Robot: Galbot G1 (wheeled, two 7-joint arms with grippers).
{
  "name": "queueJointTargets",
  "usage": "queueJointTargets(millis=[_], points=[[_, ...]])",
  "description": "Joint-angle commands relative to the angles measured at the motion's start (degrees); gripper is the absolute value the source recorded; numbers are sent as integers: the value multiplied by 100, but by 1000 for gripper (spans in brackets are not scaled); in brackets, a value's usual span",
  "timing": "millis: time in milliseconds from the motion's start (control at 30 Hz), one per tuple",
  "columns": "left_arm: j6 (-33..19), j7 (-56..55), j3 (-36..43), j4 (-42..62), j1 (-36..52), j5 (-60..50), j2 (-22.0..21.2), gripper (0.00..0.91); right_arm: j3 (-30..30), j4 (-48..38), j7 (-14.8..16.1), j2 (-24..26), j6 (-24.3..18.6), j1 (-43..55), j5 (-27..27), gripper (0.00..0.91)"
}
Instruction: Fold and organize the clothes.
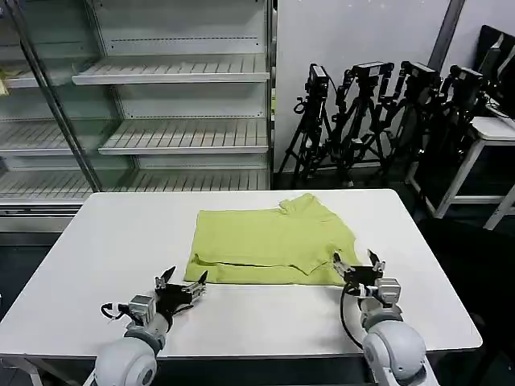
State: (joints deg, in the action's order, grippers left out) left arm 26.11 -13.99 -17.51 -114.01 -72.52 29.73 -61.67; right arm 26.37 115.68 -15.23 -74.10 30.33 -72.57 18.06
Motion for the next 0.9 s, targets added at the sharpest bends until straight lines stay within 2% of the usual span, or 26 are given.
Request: queueJointTargets(millis=[33, 133, 167, 200, 233, 267, 300, 600, 900], points=[[95, -144, 208, 230, 238, 85, -42, 907, 166, 30, -85, 2, 179, -326, 10, 907], [116, -170, 269, 286, 334, 116, -49, 907, 107, -60, -122, -31, 238, -332, 47, 907], [85, -167, 289, 298, 352, 145, -37, 584, 98, -90, -168, -40, 254, -327, 110, 907], [47, -167, 294, 305, 358, 163, -32, 40, 97, -107, -173, -42, 260, -324, 147, 907], [50, -166, 297, 307, 363, 217, -17, 30, 89, -115, -169, -42, 245, -323, 161, 484], [59, -166, 299, 312, 368, 266, 3, 30, 80, -108, -170, -48, 239, -322, 174, 484], [63, -166, 298, 315, 371, 276, 6, 30, 73, -100, -167, -53, 240, -323, 192, 0], [151, -179, 283, 452, 435, 357, 38, 30, -4, -165, -200, -86, 219, -288, 280, 0], [163, -194, 168, 82, 112, 363, 116, 30, 71, 220, -133, -55, 107, -666, 314, 0]])
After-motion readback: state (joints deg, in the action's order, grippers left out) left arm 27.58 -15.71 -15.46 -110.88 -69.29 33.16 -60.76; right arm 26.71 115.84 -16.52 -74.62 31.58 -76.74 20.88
